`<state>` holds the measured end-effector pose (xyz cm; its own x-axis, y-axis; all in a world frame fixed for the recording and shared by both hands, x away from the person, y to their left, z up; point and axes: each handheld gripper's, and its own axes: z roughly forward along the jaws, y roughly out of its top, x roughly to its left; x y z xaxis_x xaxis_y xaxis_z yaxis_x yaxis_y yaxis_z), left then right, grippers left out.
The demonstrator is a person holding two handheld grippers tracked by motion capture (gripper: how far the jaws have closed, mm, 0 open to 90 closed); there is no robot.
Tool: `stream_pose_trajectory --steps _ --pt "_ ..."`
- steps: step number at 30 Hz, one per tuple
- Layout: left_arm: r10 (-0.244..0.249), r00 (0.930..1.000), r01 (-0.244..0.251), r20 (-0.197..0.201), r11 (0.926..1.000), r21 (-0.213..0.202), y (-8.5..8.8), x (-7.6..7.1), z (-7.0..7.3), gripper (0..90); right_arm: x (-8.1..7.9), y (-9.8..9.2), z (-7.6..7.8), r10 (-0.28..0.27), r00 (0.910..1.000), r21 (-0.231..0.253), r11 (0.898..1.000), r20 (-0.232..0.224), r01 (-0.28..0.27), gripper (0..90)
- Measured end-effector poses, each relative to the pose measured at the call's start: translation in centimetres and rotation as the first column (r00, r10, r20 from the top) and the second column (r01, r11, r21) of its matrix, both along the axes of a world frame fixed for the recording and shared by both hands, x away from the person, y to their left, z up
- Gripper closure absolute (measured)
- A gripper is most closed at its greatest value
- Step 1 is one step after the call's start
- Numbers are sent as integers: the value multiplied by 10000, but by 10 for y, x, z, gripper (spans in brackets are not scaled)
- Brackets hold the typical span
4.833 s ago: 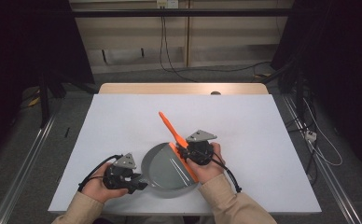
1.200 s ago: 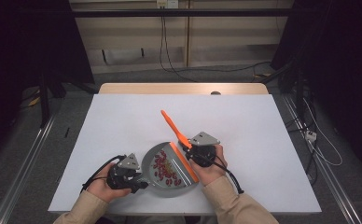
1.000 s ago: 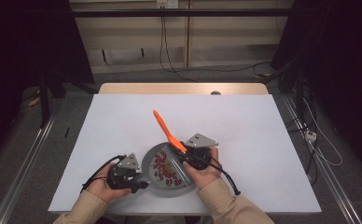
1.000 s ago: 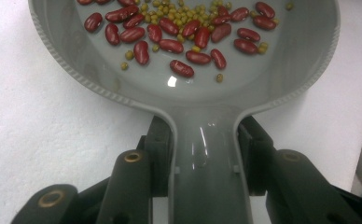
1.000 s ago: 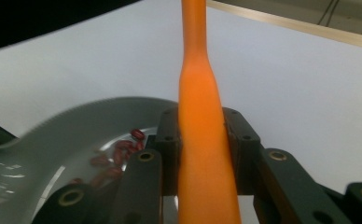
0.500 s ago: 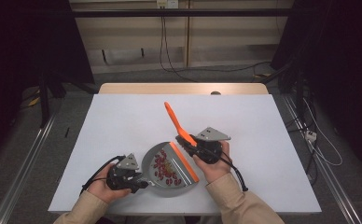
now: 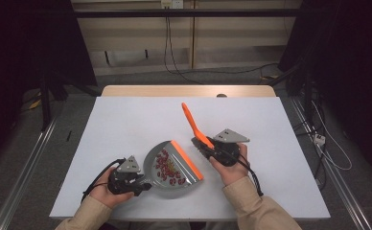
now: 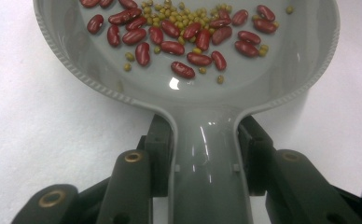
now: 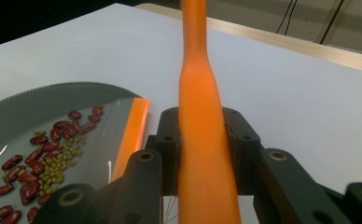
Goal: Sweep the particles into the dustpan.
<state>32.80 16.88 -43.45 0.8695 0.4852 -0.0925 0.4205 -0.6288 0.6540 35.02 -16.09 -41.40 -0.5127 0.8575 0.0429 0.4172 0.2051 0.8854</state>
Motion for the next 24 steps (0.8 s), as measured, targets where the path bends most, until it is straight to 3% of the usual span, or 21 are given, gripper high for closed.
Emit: stream_pose_trajectory --steps 3,13,24 --pt "137 9999 -139 -62 9997 -201 1 2 1 635 0 -6 1 -106 9999 92 9999 -5 106 708" --pt "690 9976 -687 86 9971 -314 6 8 5 635 -1 -23 0 -286 9994 361 9989 -210 294 709" --pt "1378 9901 -1362 280 9893 -514 11 16 7 635 -5 -34 0 -390 9990 421 9983 -232 399 708"
